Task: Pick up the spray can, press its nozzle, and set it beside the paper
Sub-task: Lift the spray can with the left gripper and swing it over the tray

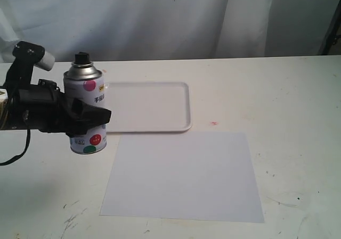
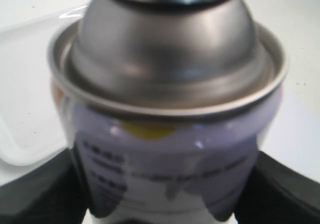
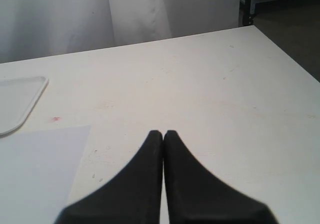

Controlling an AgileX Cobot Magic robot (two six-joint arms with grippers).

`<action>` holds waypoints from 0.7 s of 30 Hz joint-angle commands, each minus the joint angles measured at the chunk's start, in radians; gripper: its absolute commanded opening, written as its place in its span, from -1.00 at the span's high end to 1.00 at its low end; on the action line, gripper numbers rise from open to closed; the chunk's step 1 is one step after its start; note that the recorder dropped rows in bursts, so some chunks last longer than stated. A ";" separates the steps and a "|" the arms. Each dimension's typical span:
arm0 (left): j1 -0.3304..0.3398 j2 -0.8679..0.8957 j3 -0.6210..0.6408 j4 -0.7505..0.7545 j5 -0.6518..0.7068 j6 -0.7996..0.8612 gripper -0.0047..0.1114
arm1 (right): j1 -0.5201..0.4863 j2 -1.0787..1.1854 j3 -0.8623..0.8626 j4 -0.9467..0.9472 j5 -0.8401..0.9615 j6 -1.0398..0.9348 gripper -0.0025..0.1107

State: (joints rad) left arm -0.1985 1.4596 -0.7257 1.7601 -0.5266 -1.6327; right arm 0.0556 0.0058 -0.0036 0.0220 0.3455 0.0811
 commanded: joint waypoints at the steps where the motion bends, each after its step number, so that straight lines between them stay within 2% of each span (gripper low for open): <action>1: -0.011 -0.018 -0.012 -0.021 0.043 -0.014 0.92 | -0.006 -0.006 0.004 0.005 -0.001 0.003 0.96; 4: -0.067 -0.018 -0.012 -0.034 0.181 -0.018 0.92 | -0.006 -0.006 0.004 0.005 -0.001 0.003 0.96; 6: -0.132 -0.018 -0.012 -0.089 0.318 -0.020 0.92 | -0.006 -0.006 0.004 0.005 -0.001 0.003 0.96; 9: -0.235 -0.018 -0.012 -0.105 0.420 -0.015 0.92 | -0.006 -0.006 0.004 0.005 -0.001 0.003 0.96; 12: -0.313 -0.016 -0.012 -0.100 0.449 -0.015 0.92 | -0.006 -0.006 0.004 0.005 -0.001 0.003 0.96; 14: -0.339 -0.016 -0.012 -0.107 0.449 -0.017 0.92 | -0.006 -0.006 0.004 0.005 -0.001 0.003 0.96; 17: -0.351 -0.016 -0.012 -0.109 0.428 -0.056 0.92 | -0.006 -0.006 0.004 0.005 -0.001 0.003 0.96; 21: -0.351 -0.016 -0.012 -0.139 0.318 -0.060 0.92 | -0.006 -0.006 0.004 0.005 -0.001 0.003 0.96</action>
State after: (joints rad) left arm -0.5433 1.4596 -0.7257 1.6626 -0.1483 -1.6827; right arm 0.0556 0.0058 -0.0036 0.0220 0.3455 0.0811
